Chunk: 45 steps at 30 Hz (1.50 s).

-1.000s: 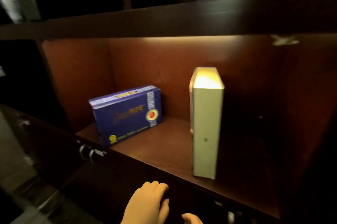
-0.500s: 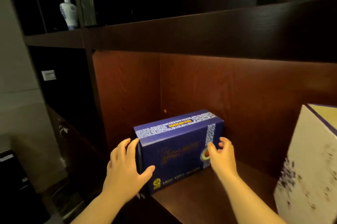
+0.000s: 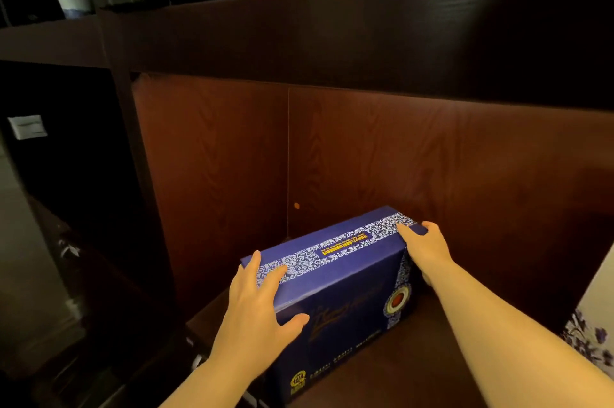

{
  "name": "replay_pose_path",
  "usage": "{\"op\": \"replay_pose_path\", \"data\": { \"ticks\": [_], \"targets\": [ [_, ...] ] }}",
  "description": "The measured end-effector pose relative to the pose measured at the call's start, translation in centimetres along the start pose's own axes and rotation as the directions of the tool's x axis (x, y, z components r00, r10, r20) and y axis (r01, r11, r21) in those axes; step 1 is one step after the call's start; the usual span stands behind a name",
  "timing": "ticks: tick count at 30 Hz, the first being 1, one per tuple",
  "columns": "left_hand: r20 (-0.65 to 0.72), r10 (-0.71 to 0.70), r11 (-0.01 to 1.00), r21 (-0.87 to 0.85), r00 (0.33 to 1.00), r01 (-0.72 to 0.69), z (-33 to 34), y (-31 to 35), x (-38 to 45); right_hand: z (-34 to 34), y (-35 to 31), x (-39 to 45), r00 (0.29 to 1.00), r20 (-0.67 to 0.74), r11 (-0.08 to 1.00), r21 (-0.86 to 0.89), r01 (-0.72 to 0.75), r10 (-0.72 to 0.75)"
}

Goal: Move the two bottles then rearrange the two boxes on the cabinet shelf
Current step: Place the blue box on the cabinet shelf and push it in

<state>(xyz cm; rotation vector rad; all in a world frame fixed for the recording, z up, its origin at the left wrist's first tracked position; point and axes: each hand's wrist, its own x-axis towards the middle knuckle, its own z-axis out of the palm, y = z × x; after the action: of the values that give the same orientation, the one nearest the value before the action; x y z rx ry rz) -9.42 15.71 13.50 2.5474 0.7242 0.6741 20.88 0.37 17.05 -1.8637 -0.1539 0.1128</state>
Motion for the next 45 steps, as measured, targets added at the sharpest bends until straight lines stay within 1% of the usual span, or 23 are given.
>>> {"op": "replay_pose_path", "data": {
  "ticks": [5,10,15,18,22,29,34,36,41,45],
  "targets": [
    [0.014,0.054,0.994,-0.097,0.998,-0.053,0.1,-1.1,0.7,-0.7,0.9,-0.9,0.997,-0.073,0.998,0.044,0.034,-0.031],
    [0.066,0.13,0.983,-0.138,0.989,-0.12,-0.6,-2.5,2.1,-2.0,1.6,-3.3,0.982,-0.182,0.997,0.05,0.059,-0.049],
    [0.119,0.25,0.96,-0.161,0.961,-0.23,-1.3,-3.7,4.1,-4.0,2.3,-6.5,0.966,-0.255,0.999,0.024,0.041,-0.033],
    [0.169,0.294,0.949,-0.171,0.941,-0.265,-1.7,-4.1,5.4,-5.1,2.7,-8.7,0.947,-0.32,0.999,0.01,0.044,-0.039],
    [0.222,0.334,0.935,-0.204,0.916,-0.291,-1.9,-4.3,6.9,-6.1,3.2,-11.0,0.933,-0.357,0.999,-0.035,0.02,-0.031],
    [0.251,0.376,0.917,-0.241,0.892,-0.319,-1.5,-4.4,8.3,-6.8,3.9,-14.6,0.893,-0.449,0.994,-0.087,-0.061,0.015],
    [0.239,0.373,0.916,-0.251,0.897,-0.314,-1.4,-4.3,8.3,-6.6,4.0,-16.8,0.877,-0.478,0.993,-0.075,-0.086,0.04],
    [0.237,0.355,0.921,-0.257,0.904,-0.294,-1.3,-4.3,8.2,-6.4,4.1,-17.6,0.871,-0.489,0.996,-0.052,-0.077,0.042],
    [0.229,0.311,0.935,-0.248,0.923,-0.253,-1.2,-4.4,7.4,-5.9,4.6,-19.7,0.857,-0.509,0.996,0.071,-0.057,0.086],
    [0.231,0.296,0.933,-0.277,0.927,-0.229,-1.3,-4.6,6.8,-5.5,4.7,-21.0,0.842,-0.533,0.996,0.073,-0.053,0.084]
  ]
}}
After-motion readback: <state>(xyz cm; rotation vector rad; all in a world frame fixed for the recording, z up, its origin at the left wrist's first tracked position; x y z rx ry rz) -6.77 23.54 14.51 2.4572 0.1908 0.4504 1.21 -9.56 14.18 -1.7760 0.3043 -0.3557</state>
